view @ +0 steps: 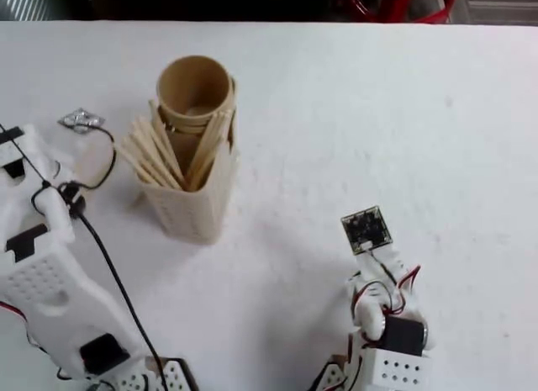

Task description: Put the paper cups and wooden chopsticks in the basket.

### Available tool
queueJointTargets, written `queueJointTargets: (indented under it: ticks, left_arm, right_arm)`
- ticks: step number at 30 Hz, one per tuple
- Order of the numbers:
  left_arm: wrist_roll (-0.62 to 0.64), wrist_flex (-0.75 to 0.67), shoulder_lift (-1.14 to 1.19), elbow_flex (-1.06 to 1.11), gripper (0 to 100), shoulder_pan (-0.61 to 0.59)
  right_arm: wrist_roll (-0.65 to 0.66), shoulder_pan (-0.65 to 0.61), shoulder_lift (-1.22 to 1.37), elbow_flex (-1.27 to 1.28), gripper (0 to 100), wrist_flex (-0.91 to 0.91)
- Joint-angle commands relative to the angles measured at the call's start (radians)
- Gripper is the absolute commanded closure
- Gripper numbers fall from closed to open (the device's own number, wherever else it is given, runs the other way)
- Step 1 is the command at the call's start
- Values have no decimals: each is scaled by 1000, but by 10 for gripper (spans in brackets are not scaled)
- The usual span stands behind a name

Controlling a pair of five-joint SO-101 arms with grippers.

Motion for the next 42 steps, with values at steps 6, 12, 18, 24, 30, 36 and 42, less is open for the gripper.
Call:
queueJointTargets:
  ticks: [6,12,18,24,30,36,42]
  left_arm:
    - [106,-41,27,-14,892,31]
    - [101,-41,61,-17,981,30]
    - [104,-17,-22,-14,978,16]
    - [101,80,-248,-14,978,-8]
    - [109,206,-504,-14,978,-21]
    - [210,259,-828,-14,978,-48]
    - [301,196,-1270,100,978,30]
  right_arm:
    - [3,4,-7,9,980,-16]
    - [3,4,-7,9,980,-16]
    - [3,4,-7,9,980,-16]
    - [3,4,-7,9,980,-16]
    - [3,4,-7,9,980,-16]
    - [3,4,-7,9,980,-16]
    - [3,4,-7,9,980,-16]
